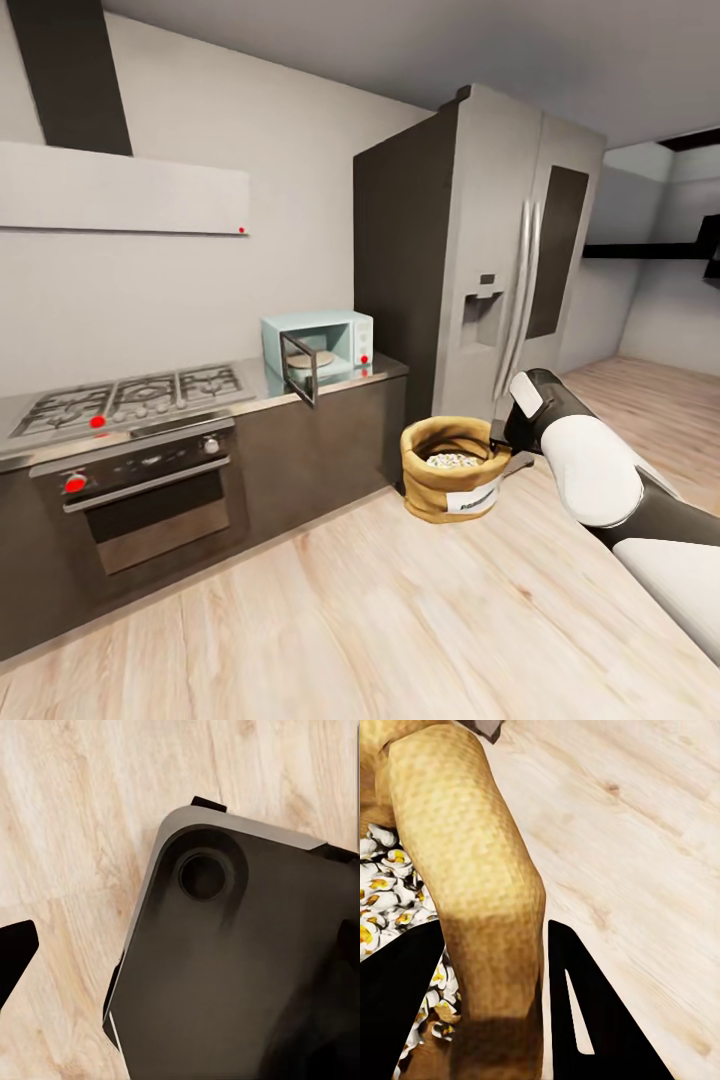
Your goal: In the kitchen, take the popcorn bag from the countertop, put it into the microwave, and heat it until the popcorn is cooked so the cooked popcorn ends up inside the bag.
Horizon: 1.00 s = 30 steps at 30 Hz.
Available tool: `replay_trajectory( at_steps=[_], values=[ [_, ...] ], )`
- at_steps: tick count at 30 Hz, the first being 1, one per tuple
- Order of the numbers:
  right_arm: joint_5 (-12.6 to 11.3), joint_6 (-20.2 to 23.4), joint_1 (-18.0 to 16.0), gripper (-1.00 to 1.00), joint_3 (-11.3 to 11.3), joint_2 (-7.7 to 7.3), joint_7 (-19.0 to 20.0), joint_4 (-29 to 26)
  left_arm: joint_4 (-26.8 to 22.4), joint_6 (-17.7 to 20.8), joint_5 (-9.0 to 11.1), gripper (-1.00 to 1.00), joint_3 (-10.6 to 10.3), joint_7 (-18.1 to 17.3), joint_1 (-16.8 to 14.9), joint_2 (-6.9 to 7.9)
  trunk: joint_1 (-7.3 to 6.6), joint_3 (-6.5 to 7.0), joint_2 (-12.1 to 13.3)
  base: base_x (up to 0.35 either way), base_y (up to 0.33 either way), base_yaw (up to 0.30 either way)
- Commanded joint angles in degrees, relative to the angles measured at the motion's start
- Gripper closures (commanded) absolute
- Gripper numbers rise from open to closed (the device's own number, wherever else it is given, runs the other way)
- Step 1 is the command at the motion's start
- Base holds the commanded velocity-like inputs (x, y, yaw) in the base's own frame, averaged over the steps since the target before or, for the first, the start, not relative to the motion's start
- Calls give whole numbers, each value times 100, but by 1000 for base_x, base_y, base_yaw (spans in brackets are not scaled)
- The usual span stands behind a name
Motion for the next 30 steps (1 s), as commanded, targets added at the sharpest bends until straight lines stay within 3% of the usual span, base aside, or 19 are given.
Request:
replay_trajectory(
  at_steps=[1, 10, 18, 30],
  values=[
    [53, 19, -7, 100, -48, 4, 9, -10, -7, -9, 21, -100, 0, 16, -1, -2, 4, -6, -3, 320, 0, 0],
    [64, 19, -7, 100, -48, 4, 7, -47, -3, -6, 30, -100, 0, 17, -1, -2, 4, -6, -3, 320, -34, 0],
    [41, 19, -7, 100, -50, -105, 7, -13, -3, -8, 30, -100, 3, 16, 1, -2, 4, -72, -3, 320, -75, 0],
    [12, 19, -7, 100, -48, -110, 7, 6, -11, -44, 21, -100, 9, 16, -1, -2, 4, -177, -3, 308, -122, 0]
  ],
)
